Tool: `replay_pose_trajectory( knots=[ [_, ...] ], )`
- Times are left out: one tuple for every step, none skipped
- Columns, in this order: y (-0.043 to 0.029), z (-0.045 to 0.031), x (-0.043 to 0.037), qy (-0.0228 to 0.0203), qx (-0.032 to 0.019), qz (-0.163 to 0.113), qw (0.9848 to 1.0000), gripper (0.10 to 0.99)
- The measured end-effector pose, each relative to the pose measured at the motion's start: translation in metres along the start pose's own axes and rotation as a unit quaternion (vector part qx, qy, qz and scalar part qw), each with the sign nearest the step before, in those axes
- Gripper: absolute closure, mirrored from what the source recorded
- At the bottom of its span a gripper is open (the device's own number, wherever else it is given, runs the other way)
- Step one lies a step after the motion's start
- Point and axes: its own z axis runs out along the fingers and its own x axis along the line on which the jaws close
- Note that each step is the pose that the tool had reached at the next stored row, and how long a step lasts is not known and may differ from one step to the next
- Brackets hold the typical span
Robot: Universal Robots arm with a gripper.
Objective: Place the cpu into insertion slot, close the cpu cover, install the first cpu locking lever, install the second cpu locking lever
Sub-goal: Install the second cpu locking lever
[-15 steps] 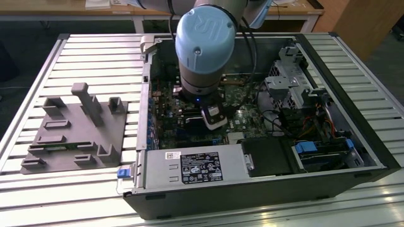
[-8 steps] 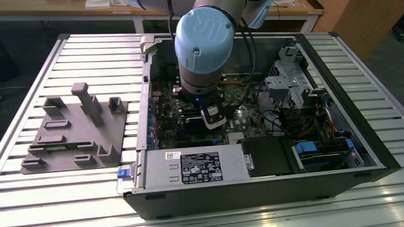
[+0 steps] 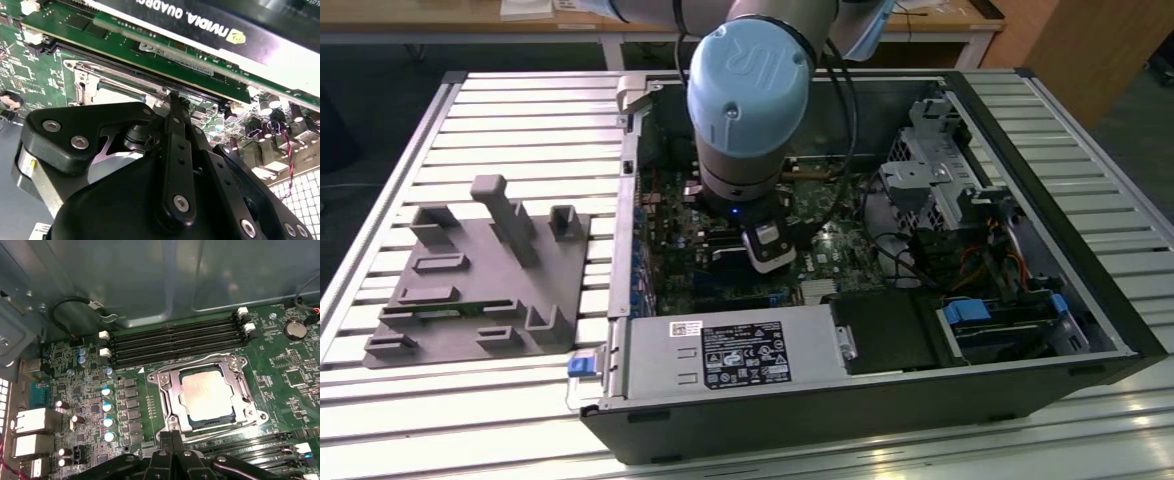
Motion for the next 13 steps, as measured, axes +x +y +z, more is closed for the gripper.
replay_pose_trajectory(
  knots=[
    [0.0001,0.0007,0.0003,0.0000,0.0000,0.000,1.0000,0.980],
    [0.0000,0.0015,0.0005,0.0000,-0.0001,0.000,1.0000,0.980],
    [-0.0002,0.0020,0.0007,0.0000,0.0000,0.000,1.0000,0.980],
    [-0.0004,0.0026,0.0009,0.0000,0.0000,0.000,1.0000,0.980],
    [-0.0006,0.0033,0.0012,0.0000,0.0000,0.000,1.0000,0.980],
    [-0.0008,0.0039,0.0015,0.0000,0.0000,0.000,1.0000,0.980],
    [-0.0009,0.0045,0.0019,0.0000,0.0000,0.000,1.0000,0.980],
    [-0.0011,0.0050,0.0022,0.0000,0.0000,0.000,1.0000,0.980],
    [-0.0012,0.0057,0.0026,0.0000,0.0000,0.000,1.0000,0.980],
    [-0.0012,0.0062,0.0030,0.0000,0.0000,0.000,1.0000,0.980],
    [-0.0011,0.0067,0.0034,0.0000,0.0001,0.000,1.0000,0.980],
    [-0.0010,0.0073,0.0039,0.0000,0.0001,0.000,1.0000,0.980],
    [-0.0008,0.0080,0.0044,0.0000,0.0000,0.000,1.0000,0.980]
  ],
)
